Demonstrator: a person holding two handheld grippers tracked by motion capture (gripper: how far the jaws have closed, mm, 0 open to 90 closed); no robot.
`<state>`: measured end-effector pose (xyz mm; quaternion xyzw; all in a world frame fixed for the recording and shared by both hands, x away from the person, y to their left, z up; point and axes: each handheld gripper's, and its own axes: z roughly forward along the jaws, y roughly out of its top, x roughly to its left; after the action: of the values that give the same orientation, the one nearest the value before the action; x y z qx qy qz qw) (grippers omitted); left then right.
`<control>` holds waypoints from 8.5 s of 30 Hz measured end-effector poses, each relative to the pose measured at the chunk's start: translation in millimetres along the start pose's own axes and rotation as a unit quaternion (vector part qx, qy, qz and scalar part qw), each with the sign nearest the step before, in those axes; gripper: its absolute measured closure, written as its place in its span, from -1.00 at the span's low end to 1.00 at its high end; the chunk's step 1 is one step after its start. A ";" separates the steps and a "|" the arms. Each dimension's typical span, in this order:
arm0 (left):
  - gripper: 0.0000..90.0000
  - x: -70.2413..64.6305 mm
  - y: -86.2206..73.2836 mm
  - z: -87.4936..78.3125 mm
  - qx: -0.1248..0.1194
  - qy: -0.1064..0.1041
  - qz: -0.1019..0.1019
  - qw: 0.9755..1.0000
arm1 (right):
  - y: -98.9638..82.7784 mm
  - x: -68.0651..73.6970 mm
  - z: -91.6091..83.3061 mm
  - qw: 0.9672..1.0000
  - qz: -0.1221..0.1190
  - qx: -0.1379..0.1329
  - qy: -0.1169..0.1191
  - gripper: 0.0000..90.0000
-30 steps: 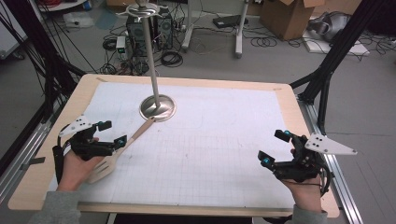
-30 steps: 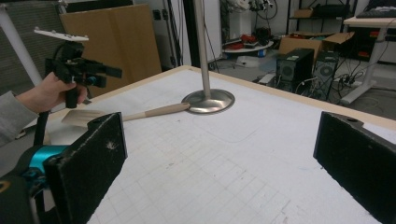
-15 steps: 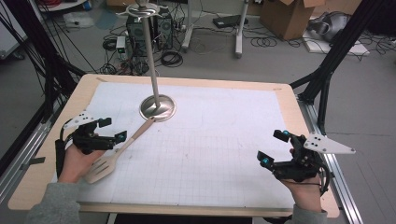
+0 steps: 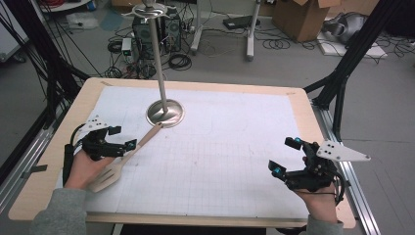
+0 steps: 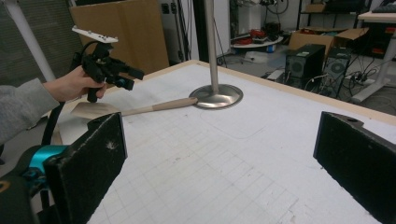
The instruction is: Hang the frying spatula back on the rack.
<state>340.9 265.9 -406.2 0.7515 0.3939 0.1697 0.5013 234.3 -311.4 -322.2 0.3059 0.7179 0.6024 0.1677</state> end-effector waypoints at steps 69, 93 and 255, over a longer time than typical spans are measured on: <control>-0.62 -5.7 -16.2 32.4 0.132 0.052 -0.016 0.990 | 0.6 3.5 3.4 1.000 -0.007 0.014 0.013 -0.97; -0.37 -8.3 -19.7 37.5 0.170 0.062 0.005 0.983 | -0.4 4.2 6.9 1.000 -0.009 0.021 0.015 -0.97; 0.72 -5.9 76.4 -56.5 -0.028 0.038 0.021 0.999 | -2.3 4.0 10.7 0.999 -0.008 0.036 0.025 -0.97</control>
<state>332.7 282.1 -312.8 0.7381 0.3921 0.2195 0.5034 237.2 -300.9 -326.3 0.2913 0.7454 0.5822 0.1434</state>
